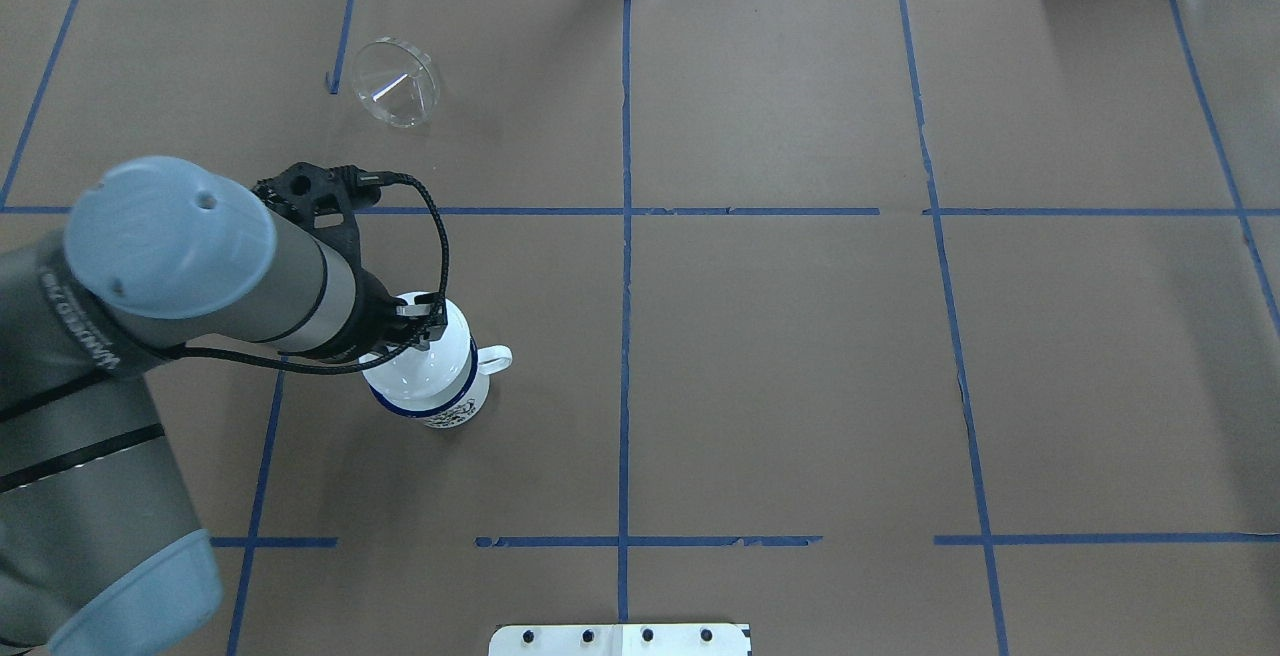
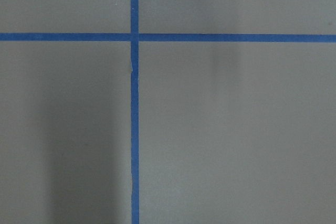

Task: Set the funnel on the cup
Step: 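Grasp the white lid knob with the left gripper and lift it, then carry the lid beside the mug, nearer the robot, and lower it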

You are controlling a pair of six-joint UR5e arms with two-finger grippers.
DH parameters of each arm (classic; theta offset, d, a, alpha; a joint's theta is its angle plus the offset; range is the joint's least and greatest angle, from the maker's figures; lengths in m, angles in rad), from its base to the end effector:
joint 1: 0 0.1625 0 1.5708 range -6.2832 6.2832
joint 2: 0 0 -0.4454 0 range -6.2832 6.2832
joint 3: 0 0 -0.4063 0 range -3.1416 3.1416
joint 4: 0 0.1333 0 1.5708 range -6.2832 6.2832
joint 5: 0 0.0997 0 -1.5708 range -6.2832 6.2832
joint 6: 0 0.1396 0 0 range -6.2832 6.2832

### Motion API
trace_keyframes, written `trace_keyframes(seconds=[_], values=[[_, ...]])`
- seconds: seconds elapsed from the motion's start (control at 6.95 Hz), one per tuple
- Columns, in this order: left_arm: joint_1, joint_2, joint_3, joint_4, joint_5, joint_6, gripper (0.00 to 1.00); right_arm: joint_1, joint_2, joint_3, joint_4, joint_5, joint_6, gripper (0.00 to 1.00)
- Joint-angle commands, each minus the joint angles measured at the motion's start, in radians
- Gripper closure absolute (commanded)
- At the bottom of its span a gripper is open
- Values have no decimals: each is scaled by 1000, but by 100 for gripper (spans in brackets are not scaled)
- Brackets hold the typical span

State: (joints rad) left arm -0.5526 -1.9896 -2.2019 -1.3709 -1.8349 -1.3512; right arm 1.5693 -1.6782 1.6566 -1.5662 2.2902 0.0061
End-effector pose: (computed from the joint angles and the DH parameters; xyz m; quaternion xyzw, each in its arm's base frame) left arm 0.4176 -0.3713 0.2310 0.0428 0.4238 -0.0961 0.8996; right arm 0.0406 -0.4564 0.7208 -0.0093 -0.3519 0.0051 0.9360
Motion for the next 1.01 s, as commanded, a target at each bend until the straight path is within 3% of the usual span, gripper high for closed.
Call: trace_keyframes(seconds=[0.0,0.14,0.29,0.43,0.86], values=[[-41,119,-236,87,-6,88,100,0,0,0,0,0,0,0],[-41,264,-311,31,-6,101,100,0,0,-1,0,0,0,0],[-36,382,-294,-102,-4,101,100,0,0,-1,0,0,0,0],[-23,475,-227,-266,-4,100,100,0,0,-1,0,0,0,0],[38,479,115,-602,6,73,100,0,0,0,0,0,0,0]])
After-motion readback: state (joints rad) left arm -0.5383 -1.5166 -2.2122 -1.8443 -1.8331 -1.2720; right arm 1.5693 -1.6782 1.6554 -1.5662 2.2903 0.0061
